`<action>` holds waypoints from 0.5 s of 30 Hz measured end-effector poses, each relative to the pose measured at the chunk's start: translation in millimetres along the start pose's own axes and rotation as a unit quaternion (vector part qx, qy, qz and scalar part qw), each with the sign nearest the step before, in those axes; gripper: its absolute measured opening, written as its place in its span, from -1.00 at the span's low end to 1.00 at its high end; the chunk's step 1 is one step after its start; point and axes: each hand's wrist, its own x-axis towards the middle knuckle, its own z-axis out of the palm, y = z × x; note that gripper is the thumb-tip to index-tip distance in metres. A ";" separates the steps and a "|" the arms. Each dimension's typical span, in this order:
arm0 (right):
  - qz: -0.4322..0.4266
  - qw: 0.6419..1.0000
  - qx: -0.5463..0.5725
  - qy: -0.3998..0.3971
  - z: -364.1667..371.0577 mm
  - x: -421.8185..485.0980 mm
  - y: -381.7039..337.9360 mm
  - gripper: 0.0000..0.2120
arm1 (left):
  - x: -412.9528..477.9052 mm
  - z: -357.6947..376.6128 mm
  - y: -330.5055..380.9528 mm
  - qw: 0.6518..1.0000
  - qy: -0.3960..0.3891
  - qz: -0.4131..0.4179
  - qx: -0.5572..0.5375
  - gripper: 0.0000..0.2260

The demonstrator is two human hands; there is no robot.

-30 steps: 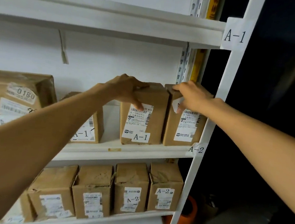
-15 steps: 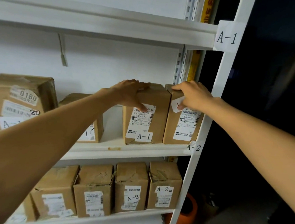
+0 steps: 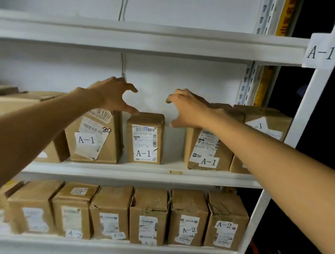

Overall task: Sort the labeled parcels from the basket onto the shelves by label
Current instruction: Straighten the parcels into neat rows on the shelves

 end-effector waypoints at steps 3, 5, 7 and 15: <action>0.000 0.999 0.020 -0.029 13.1 21.3 -29.2 -0.34 | -10.1 -3.9 -37.5 0.999 -0.034 -0.025 0.000 -0.05; 0.004 0.999 0.025 -0.043 19.9 32.5 -42.8 -0.33 | -12.0 -2.9 -57.0 0.996 -0.081 -0.038 -0.014 0.06; 0.011 0.998 0.032 -0.050 29.7 41.5 -52.8 -0.30 | -12.9 4.7 -71.6 0.991 -0.134 -0.025 0.001 0.13; 0.005 0.998 -0.049 -0.040 70.6 45.1 -69.3 -0.56 | -9.5 36.7 -78.1 0.998 -0.053 0.012 -0.009 -0.07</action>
